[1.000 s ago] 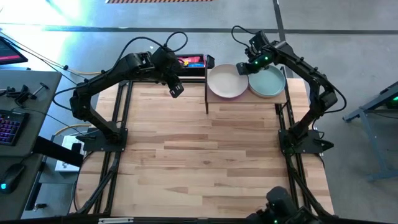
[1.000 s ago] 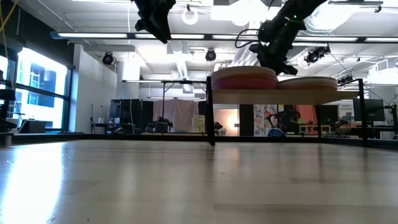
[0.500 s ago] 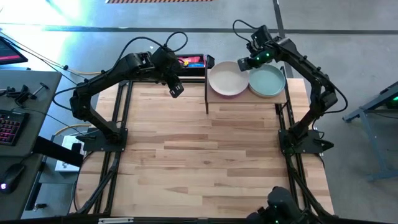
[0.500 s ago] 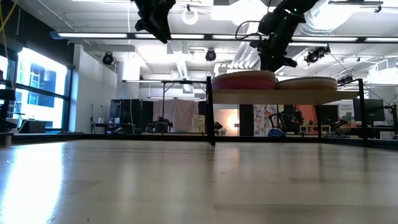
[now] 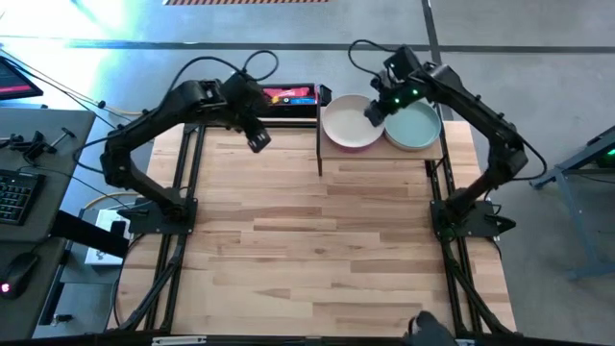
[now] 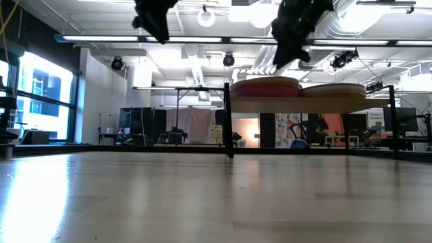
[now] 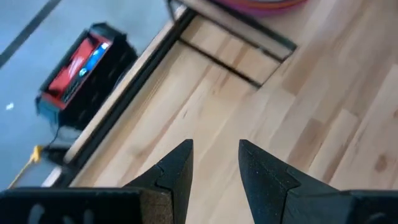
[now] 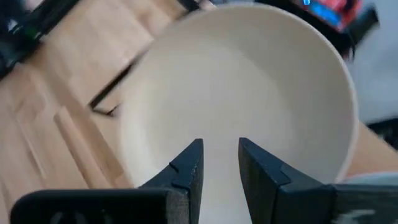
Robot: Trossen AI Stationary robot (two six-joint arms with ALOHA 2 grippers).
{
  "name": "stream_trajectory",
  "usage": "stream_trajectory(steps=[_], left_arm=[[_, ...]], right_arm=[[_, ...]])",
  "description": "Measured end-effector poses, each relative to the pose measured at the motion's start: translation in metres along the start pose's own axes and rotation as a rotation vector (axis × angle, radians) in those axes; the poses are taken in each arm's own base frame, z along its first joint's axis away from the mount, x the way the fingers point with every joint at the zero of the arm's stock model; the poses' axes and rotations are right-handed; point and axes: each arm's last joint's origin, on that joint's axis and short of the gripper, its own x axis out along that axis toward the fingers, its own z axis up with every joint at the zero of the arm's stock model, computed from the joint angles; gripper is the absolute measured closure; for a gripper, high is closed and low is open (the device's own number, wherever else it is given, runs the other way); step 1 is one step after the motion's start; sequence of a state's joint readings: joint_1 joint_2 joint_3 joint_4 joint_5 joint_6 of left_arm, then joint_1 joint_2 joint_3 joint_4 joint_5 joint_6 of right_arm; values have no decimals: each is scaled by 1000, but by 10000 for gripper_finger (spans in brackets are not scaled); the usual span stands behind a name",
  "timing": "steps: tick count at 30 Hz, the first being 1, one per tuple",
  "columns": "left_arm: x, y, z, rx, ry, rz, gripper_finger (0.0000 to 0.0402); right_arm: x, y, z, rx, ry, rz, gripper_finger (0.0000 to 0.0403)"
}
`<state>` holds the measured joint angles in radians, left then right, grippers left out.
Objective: Place and stack plates onto a shelf
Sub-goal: Return to Home Position
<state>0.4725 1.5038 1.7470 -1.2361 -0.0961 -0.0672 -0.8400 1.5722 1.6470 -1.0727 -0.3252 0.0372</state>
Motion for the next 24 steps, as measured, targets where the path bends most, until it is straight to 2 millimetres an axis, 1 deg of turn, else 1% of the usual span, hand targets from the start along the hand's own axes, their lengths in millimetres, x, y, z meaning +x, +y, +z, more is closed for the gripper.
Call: stream_trajectory(steps=[2,5,8,12,14,19,22,24], left_arm=[[-8,2,-5,-31,-11,37,286],[-20,7,-14,-75,-95,115,286],[-25,9,-29,-103,-156,130,286],[-27,8,-52,-135,-267,107,287],[-26,8,-64,-147,-323,95,287],[-17,4,-96,-145,-437,55,287],[-8,2,-116,-117,-482,32,287],[-2,1,-129,-97,-518,15,287]], right_arm=[[-10,13,-3,-79,-28,-9,325],[-22,29,-15,-141,-103,-12,325],[-26,40,-38,-159,-183,26,325],[-29,49,-77,-132,-274,88,325],[-30,52,-95,-133,-319,118,325],[-32,58,-130,-186,-413,192,325],[-24,56,-154,-207,-402,215,325],[-13,51,-172,-211,-395,211,325]])
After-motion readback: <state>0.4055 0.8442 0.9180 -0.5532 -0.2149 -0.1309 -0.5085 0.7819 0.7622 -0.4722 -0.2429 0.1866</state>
